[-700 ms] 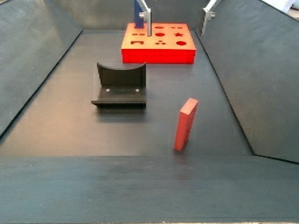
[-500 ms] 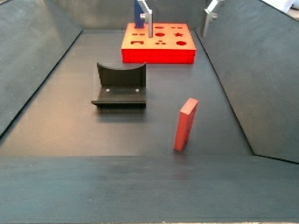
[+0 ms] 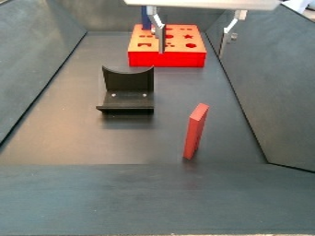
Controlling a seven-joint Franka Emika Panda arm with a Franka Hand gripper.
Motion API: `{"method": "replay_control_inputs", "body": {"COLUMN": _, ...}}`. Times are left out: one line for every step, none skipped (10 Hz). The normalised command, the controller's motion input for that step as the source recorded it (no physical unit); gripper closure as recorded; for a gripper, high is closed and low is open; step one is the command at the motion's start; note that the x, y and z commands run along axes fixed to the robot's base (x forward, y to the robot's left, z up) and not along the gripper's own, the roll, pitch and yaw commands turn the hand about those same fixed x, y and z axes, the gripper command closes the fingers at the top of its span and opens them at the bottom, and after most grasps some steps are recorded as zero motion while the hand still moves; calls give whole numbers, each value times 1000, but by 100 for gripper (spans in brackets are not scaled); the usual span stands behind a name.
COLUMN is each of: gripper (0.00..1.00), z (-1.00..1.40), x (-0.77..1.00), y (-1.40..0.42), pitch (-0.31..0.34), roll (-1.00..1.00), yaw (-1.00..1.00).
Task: Pick up the double-square object. Move up. Move to above the board. Insert the double-square object.
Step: Pick up the double-square object.
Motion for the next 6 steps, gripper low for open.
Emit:
{"method": "replay_control_inputs", "body": {"gripper": 0, "z": -129, "x": 0, "y": 297, "pitch": -27, "roll": -10, "yaw": -663}}
{"method": "replay_control_inputs", "body": {"gripper": 0, "z": -214, "x": 0, "y": 426, "pitch": -30, "roll": 0, "yaw": -549}}
{"method": "replay_control_inputs", "body": {"gripper": 0, "z": -311, "x": 0, "y": 551, "pitch": -40, "roll": -10, "yaw": -414}}
{"method": "replay_control_inputs", "body": {"gripper": 0, "z": -374, "x": 6, "y": 614, "pitch": -43, "roll": -29, "yaw": -346}}
{"method": "replay_control_inputs", "body": {"gripper": 0, "z": -500, "x": 123, "y": 643, "pitch": -63, "roll": -27, "yaw": -331}}
{"method": "replay_control_inputs", "body": {"gripper": 0, "z": -777, "x": 0, "y": 643, "pitch": -151, "roll": -41, "yaw": -223}}
